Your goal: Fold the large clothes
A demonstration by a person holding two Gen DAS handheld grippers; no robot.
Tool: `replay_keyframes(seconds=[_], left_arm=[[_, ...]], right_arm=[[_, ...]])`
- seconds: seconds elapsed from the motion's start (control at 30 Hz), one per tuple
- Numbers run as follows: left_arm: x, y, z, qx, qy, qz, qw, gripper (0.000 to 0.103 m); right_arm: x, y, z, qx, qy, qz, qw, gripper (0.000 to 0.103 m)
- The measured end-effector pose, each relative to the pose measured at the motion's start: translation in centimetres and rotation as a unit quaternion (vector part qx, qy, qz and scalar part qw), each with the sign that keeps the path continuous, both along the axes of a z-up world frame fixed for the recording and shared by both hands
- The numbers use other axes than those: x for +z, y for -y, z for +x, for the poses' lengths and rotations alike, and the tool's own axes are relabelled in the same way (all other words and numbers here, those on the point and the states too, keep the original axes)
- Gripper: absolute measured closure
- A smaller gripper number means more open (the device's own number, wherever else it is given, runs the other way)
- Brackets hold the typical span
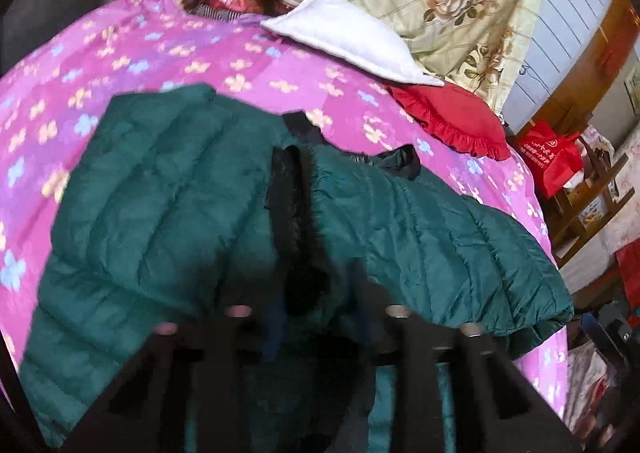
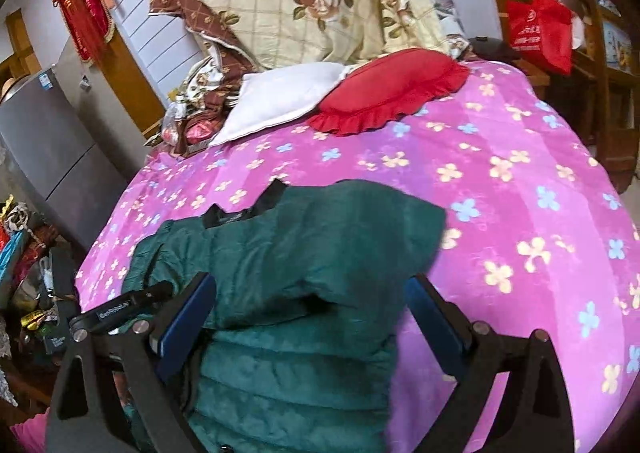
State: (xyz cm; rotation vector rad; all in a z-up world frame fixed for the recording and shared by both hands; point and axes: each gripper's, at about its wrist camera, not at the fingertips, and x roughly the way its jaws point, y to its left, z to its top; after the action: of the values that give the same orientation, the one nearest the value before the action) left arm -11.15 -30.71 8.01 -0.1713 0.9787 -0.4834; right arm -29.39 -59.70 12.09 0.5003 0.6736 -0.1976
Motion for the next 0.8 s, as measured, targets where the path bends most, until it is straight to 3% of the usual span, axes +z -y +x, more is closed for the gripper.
replay_keyframes(seconds=[0.07,0.27,0.33,0.67,0.8], left_arm=[[0.8,-0.3,0.3,0.001,0.011,-0.002,0.9999,0.103],[3.6,-3.3,2.1,0.024,0.056,0.009,0.9981,0.103],[4.0,-4.9,2.8,0.035,0.065,0.013,0.9972,0.103],[0.1,-9.5,4.9,0.068,0.047,0.053,0.9951,0.103],[-1.2,-9.9,5.1,0.071,0.041,0.054,0.9952,0.103]], right_arm=[[-0.3,0.6,-0.1,-0.009,-0.003,-0.002,1.000,0.005],[-0.9,0.7,1.1,-0.020,-0.002,-0.013,1.000,0.006],[-1.3,0.3,2.2,-0.016,-0.005,-0.020,1.000,0.011],[-5.6,-4.5,10.3,0.036,-0.071,-0.066,0.995,0.016],[-8.4,-7.1,13.2,0.055,-0.124,-0.126,0.983,0.016]])
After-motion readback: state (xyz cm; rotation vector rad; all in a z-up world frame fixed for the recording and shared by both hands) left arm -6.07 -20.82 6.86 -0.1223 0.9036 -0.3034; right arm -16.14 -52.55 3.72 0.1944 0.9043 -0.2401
